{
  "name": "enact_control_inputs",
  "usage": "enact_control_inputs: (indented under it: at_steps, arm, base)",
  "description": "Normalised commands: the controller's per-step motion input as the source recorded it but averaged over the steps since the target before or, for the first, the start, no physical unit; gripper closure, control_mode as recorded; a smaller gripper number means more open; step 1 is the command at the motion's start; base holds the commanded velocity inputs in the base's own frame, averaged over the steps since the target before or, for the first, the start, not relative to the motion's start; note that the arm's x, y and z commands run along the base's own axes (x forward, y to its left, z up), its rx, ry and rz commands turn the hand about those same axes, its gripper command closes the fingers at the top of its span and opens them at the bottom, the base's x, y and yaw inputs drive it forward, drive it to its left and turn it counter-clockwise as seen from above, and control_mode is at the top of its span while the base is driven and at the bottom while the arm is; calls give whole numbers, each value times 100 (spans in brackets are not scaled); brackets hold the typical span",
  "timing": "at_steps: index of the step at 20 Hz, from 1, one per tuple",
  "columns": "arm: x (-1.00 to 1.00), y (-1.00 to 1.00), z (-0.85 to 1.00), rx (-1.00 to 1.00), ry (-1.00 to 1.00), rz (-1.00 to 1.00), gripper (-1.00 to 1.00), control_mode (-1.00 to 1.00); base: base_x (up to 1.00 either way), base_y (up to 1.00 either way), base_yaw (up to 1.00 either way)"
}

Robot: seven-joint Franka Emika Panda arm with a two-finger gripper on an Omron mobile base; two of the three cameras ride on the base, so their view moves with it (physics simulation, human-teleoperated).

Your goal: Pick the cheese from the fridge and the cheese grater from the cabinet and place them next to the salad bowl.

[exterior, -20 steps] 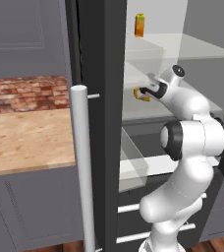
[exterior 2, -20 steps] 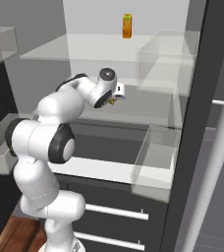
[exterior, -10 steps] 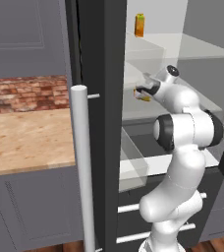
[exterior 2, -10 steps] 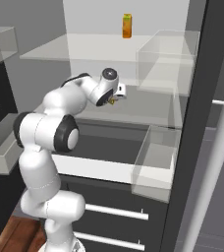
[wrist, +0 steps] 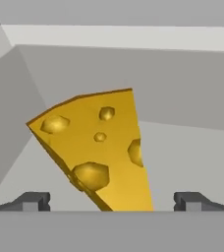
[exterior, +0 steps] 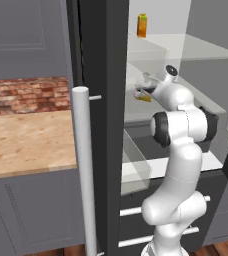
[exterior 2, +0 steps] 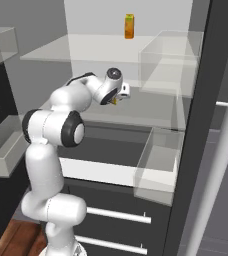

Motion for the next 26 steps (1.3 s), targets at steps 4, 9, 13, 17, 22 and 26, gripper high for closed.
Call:
enact_control_inputs:
  at_steps: [4, 9, 13, 17, 22, 26]
  arm:
    - [32, 1, -10, 0, 1, 0, -100, -100]
    - [5, 5, -24, 0, 0, 0, -100, -100]
    - [0, 12, -30, 0, 0, 0, -100, -100]
    - [0, 16, -30, 0, 0, 0, -100, -100]
    - [7, 24, -28, -1, -4, 1, -100, -100]
    - [10, 31, -46, -4, 0, 0, 100, -100]
  base:
    - [0, 0, 0]
    - [0, 0, 0]
    - [0, 0, 0]
    - [0, 0, 0]
    - [0, 0, 0]
    - [0, 0, 0]
